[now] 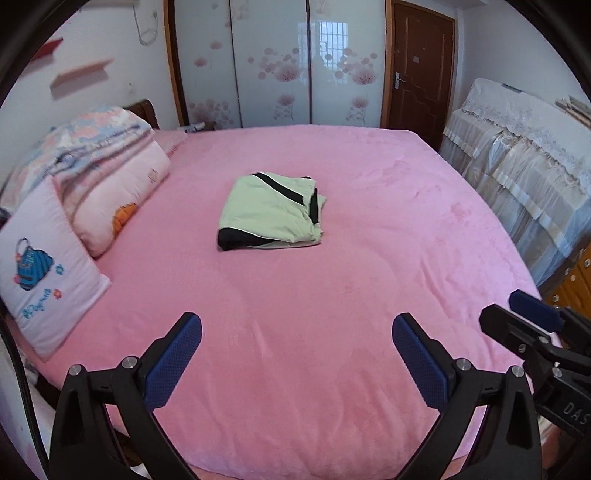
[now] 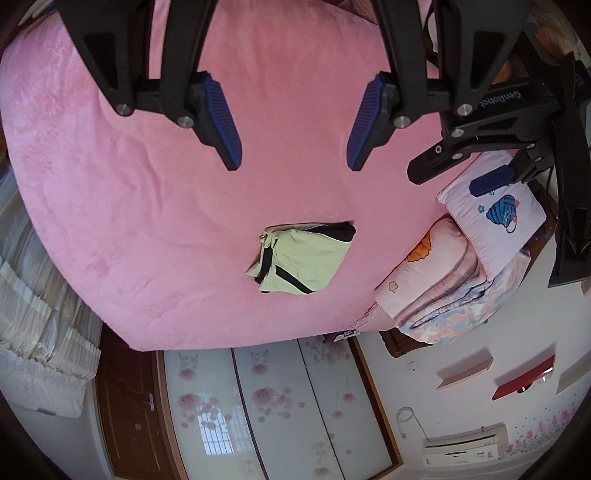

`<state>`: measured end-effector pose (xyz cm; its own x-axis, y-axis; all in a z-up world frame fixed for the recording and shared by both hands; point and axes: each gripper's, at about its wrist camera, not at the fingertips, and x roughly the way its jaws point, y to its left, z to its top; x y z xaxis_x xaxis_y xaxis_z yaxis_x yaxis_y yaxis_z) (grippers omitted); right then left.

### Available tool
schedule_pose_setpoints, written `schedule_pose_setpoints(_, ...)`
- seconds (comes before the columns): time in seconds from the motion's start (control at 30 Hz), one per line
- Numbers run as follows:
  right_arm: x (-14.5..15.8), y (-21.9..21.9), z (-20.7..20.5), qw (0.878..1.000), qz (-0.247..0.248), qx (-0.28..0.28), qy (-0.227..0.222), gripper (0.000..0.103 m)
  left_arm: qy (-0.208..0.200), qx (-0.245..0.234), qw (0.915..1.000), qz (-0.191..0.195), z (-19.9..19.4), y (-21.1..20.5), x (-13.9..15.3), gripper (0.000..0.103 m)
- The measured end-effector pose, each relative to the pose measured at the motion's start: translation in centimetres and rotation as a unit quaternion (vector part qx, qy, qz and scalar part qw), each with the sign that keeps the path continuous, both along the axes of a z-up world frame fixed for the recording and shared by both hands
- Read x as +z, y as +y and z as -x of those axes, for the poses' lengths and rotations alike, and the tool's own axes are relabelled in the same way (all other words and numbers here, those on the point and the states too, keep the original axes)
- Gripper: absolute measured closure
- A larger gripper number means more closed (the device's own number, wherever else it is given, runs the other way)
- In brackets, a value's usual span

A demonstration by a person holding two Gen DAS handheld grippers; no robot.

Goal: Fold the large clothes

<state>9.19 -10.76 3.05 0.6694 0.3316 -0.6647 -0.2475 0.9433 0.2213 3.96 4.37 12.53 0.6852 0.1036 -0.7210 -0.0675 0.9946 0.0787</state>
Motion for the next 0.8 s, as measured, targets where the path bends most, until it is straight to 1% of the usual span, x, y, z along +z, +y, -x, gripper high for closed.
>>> schedule_pose_setpoints(0.07,-0.4,-0.4,1.2,1.0,0.007,-0.012,-0.005,0.043,-0.01,0.009,0.9999,-0.01,1.5,-0.6,-0.4,0.001)
schedule_pose_setpoints(0.2,-2.0,-1.9,3.4,0.999,0.006,-0.04,-0.018,0.043,-0.02,0.008,0.9994,0.025,3.8,-1.1,-1.5,0.001)
schedule_pose_setpoints(0.3,-3.3,-2.7,4.5,0.997,0.019,-0.067,-0.028,0.043,-0.025,0.011,0.9993,0.026,4.6,-1.5,-2.7,0.001)
schedule_pose_setpoints(0.37,-4.1,-3.1,5.3,0.997,0.023,-0.073,-0.023,0.043,-0.02,0.015,0.9994,0.023,5.1,-1.9,-3.6,0.001)
schedule_pose_setpoints(0.47,-5.2,-3.2,5.8,0.997,0.037,-0.068,-0.012,0.043,-0.008,0.006,0.9994,0.033,5.3,-2.3,-4.7,0.001)
schedule_pose_setpoints(0.57,-5.5,-3.4,6.2,0.995,0.059,-0.073,-0.02,0.043,-0.004,0.005,0.9997,0.023,5.3,-2.8,-5.4,0.001)
schedule_pose_setpoints(0.63,-5.7,-3.7,6.5,0.995,0.064,-0.078,-0.024,0.043,0.0,0.007,0.9998,0.019,5.4,-3.1,-5.8,0.001)
schedule_pose_setpoints(0.8,-5.7,-3.6,6.3,0.995,0.069,-0.072,-0.024,0.043,0.019,-0.002,0.999,0.041,5.2,-3.0,-6.4,0.001)
